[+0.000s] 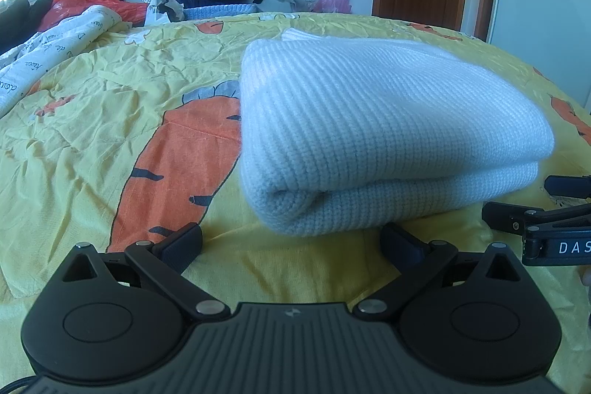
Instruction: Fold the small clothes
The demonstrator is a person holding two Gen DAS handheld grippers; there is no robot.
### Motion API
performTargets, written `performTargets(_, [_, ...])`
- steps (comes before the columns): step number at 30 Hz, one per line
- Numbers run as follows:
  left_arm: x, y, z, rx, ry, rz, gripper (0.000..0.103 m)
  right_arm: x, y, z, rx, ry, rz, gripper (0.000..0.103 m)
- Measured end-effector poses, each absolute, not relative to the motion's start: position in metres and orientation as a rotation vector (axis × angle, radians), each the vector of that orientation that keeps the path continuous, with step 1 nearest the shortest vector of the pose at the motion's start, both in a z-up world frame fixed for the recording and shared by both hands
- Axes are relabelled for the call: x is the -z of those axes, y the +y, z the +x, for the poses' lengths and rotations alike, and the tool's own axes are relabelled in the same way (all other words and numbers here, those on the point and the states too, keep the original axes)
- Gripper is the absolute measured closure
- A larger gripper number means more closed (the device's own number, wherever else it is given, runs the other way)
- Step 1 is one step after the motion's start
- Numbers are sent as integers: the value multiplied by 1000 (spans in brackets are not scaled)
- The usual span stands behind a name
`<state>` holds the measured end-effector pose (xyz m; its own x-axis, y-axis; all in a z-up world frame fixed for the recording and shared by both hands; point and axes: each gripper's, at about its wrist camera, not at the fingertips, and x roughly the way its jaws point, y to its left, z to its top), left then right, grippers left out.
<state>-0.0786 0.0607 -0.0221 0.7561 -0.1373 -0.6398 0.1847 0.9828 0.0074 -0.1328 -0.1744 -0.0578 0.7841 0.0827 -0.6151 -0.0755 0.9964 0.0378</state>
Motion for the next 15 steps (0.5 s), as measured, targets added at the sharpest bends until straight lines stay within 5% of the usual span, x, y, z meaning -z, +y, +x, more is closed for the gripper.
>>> performTargets(15, [22, 61, -78, 177, 691, 69, 0, 58, -175, -133, -85, 664, 11, 1])
